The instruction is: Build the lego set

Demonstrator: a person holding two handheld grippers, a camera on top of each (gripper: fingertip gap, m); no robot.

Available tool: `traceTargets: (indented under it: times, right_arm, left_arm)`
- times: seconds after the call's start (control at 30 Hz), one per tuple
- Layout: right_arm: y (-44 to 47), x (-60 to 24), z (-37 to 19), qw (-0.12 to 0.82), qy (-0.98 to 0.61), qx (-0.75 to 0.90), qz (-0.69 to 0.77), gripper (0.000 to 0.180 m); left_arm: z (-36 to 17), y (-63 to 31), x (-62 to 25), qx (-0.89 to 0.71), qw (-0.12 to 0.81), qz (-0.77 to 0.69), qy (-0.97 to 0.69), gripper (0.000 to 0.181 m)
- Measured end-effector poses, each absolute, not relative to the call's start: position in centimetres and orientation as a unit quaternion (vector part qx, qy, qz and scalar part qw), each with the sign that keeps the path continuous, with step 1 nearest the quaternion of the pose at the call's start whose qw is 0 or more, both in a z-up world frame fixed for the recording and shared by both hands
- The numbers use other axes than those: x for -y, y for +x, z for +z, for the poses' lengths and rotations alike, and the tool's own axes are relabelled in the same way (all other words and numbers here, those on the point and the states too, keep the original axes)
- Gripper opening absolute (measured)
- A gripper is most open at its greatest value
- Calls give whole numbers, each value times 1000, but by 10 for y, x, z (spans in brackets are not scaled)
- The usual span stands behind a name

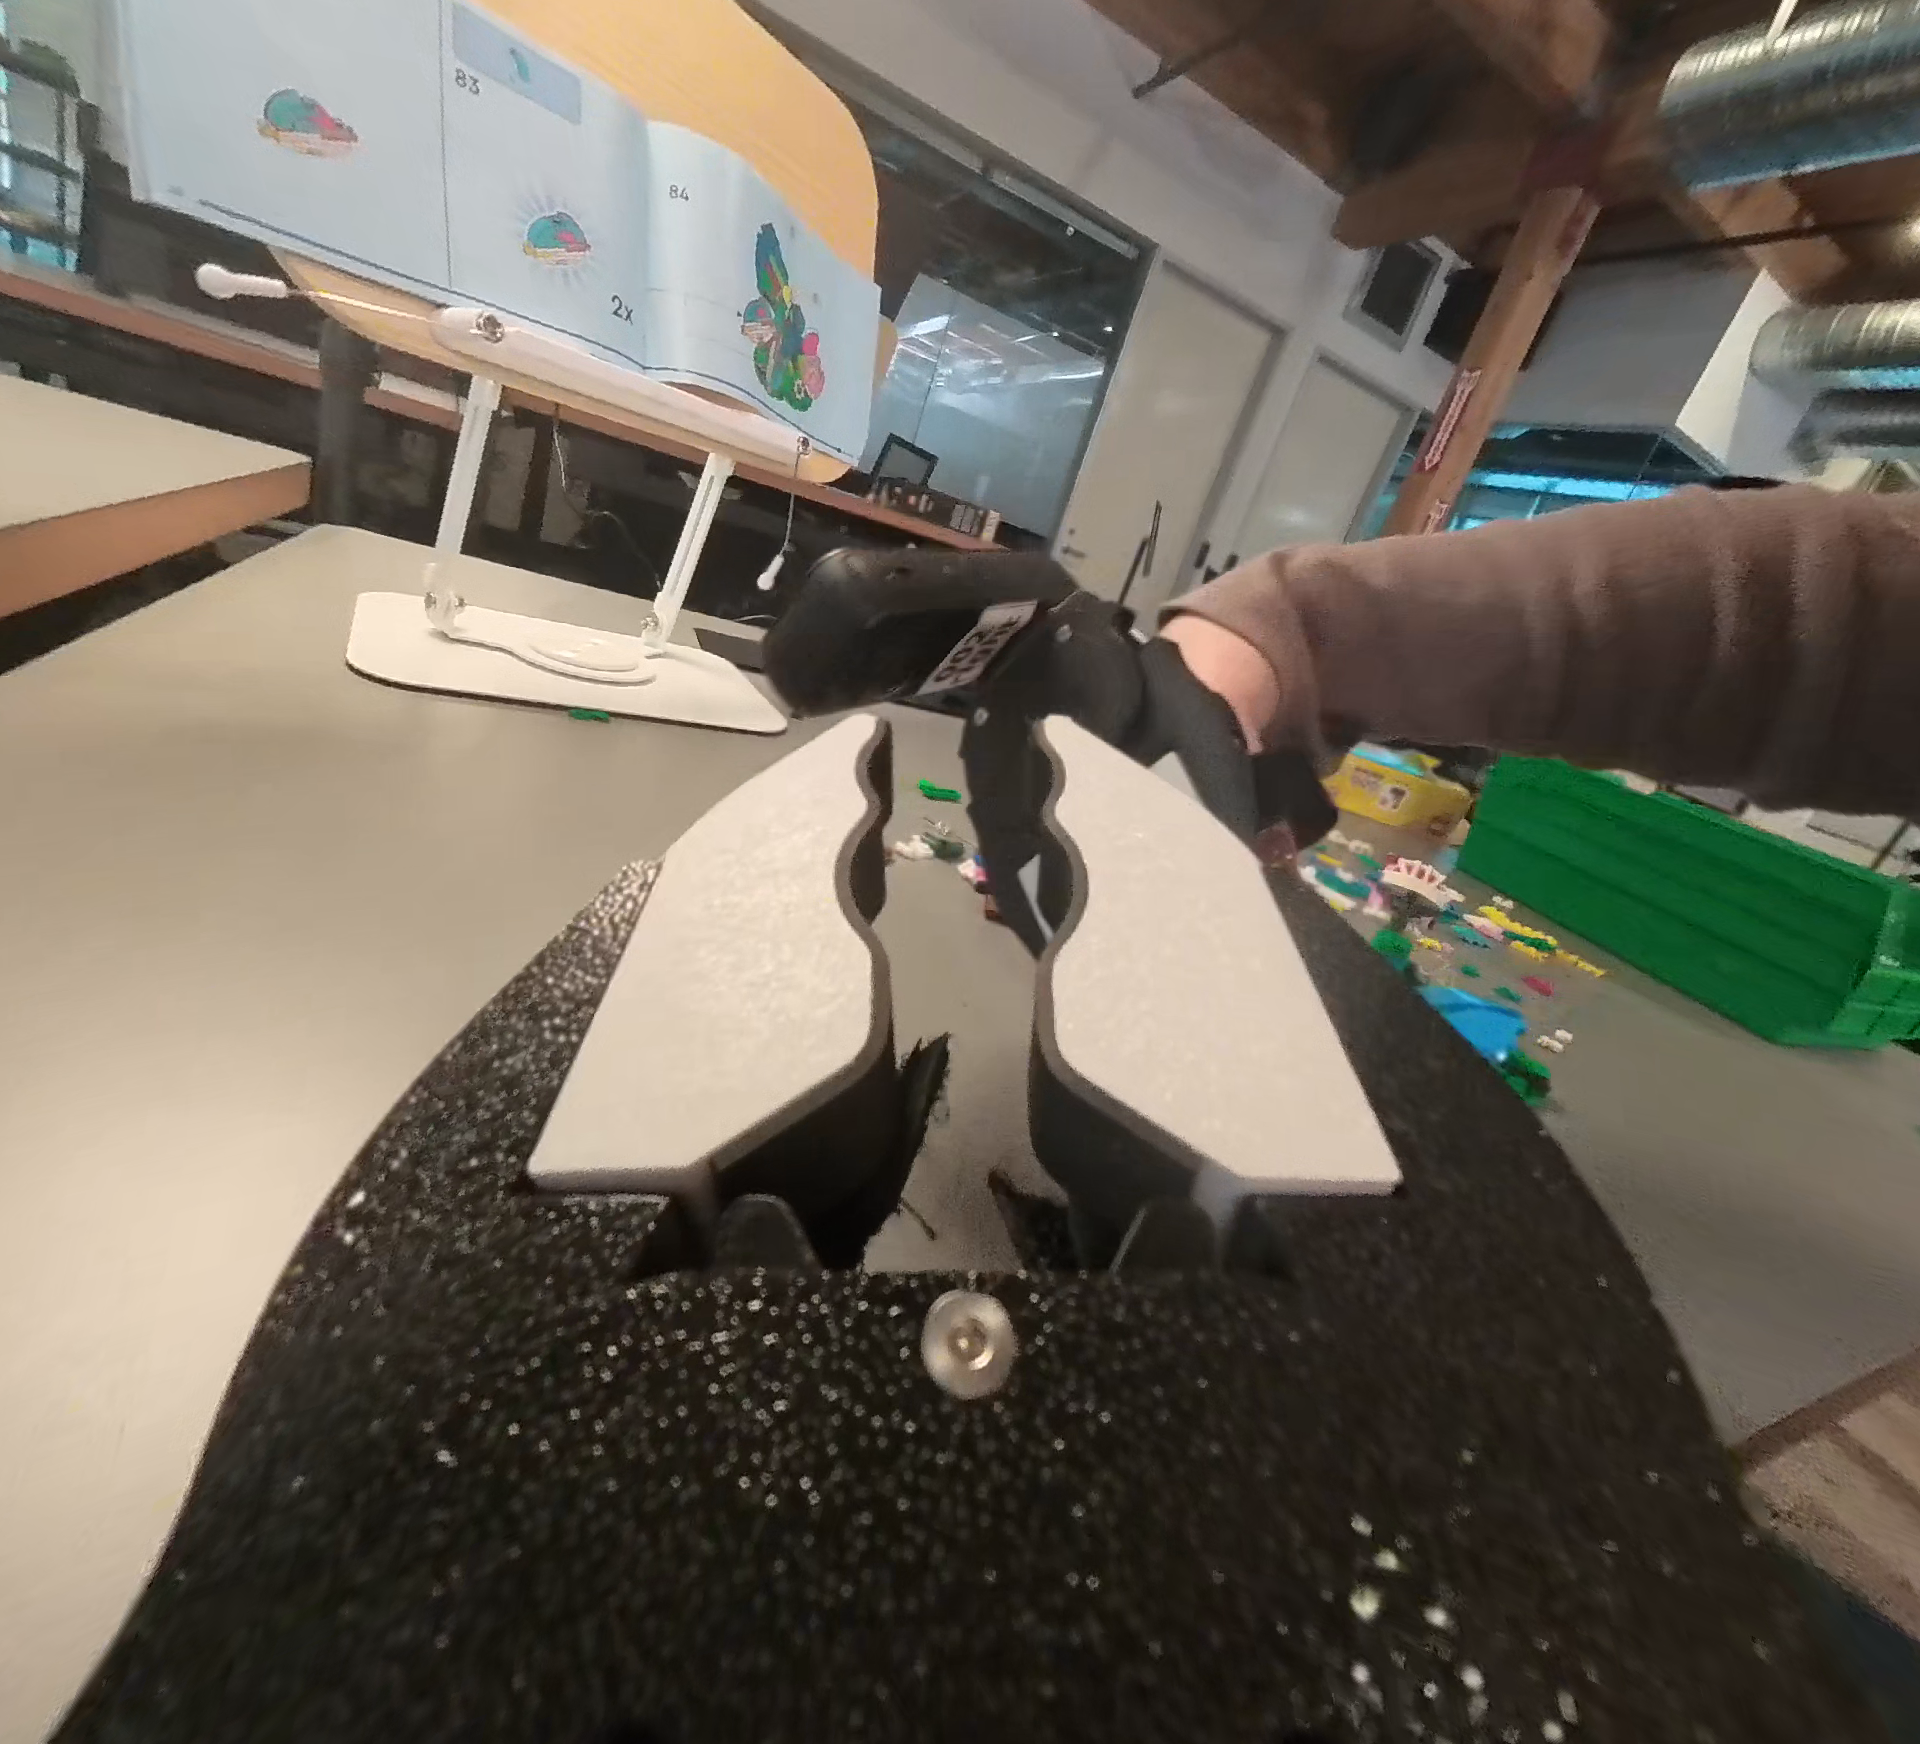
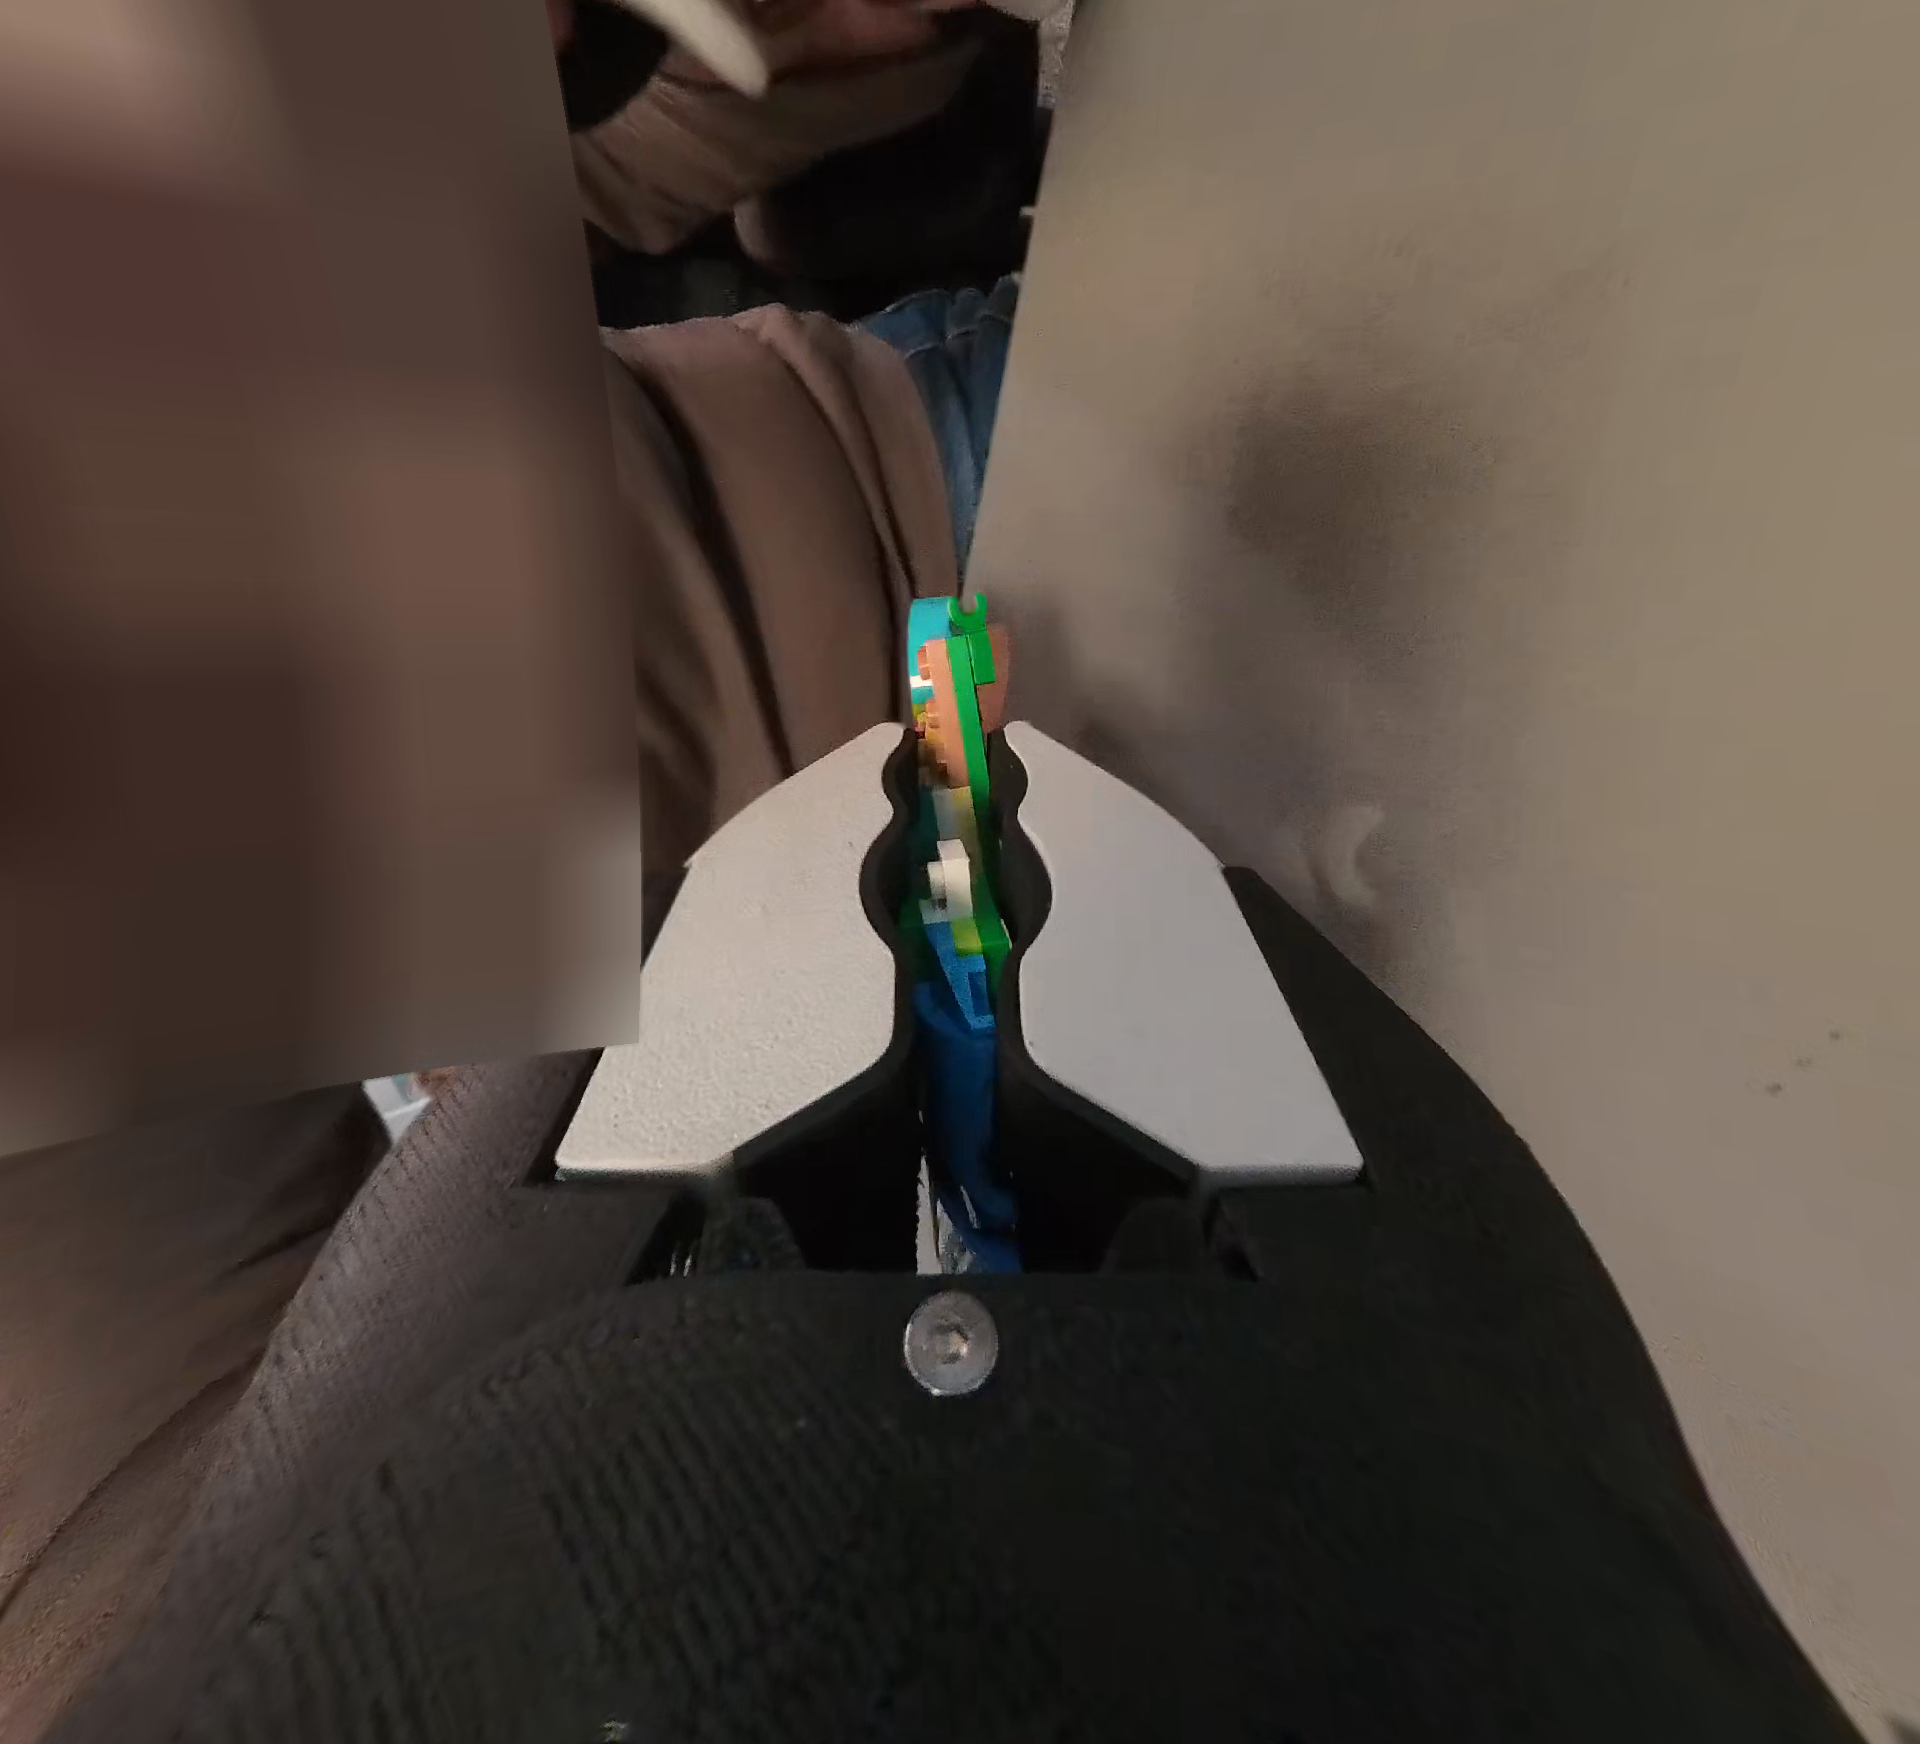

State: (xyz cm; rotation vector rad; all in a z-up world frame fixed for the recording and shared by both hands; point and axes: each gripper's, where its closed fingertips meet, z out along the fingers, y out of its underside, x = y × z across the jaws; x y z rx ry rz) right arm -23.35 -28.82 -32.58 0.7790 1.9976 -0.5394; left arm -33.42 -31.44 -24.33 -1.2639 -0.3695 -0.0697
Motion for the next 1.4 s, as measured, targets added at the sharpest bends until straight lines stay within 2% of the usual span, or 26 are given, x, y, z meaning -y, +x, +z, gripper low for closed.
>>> traceTargets:
  times: [0.4, 0.97, 1.4]
  right_arm:
    - [-245, 284, -360, 409, 302, -844, -169, 11]
    - [-259, 286, -352, 323, 316, -867, -210, 18]
    - [-297, 265, -340, 181, 347, -888, -239, 31]
  left_arm:
    - [-244, -333, 313, 160, 787, -29, -595, 22]
    - [-243, -326, 311, 127, 780, -8, -612, 21]
    - [-246, -327, 311, 125, 775, 4, -619, 22]
